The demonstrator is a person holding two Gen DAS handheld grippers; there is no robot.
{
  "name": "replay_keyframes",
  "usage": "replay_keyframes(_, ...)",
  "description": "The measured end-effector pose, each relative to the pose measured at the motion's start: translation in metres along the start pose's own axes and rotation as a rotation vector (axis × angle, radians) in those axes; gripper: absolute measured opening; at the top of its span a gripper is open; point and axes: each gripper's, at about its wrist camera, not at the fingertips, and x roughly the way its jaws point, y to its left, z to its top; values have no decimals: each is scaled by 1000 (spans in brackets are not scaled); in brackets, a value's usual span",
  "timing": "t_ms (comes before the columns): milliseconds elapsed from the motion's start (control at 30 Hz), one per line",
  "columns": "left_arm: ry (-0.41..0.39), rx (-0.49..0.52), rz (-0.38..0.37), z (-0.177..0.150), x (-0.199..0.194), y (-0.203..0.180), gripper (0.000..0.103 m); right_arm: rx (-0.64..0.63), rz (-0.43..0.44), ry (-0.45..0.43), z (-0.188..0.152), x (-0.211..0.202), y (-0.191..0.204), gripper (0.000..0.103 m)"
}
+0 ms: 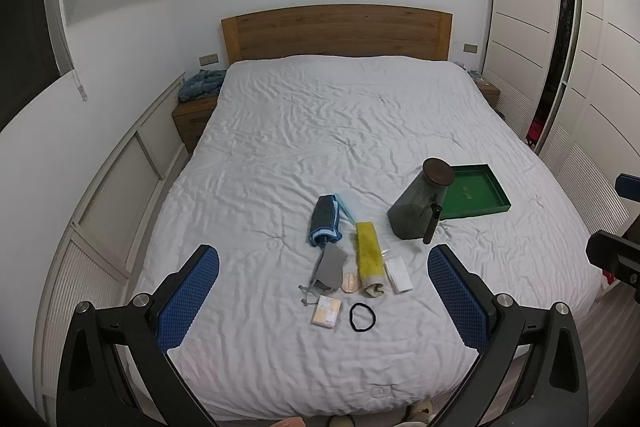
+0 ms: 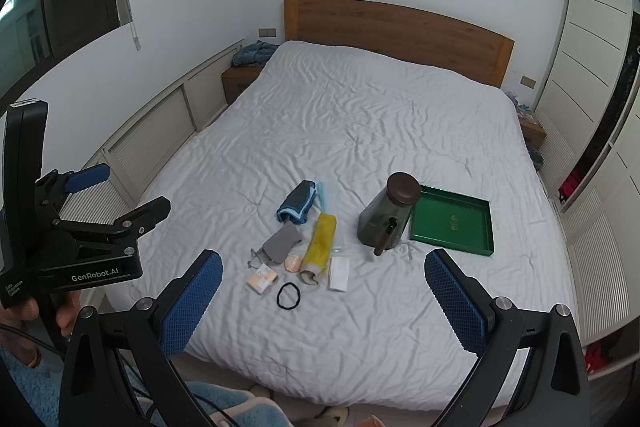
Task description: Organize soft objects
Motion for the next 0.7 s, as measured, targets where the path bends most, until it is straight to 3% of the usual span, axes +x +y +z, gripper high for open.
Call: replay_keyframes(700, -4, 2, 3, -5, -1, -2, 102, -4, -3, -1, -6, 2, 2, 103)
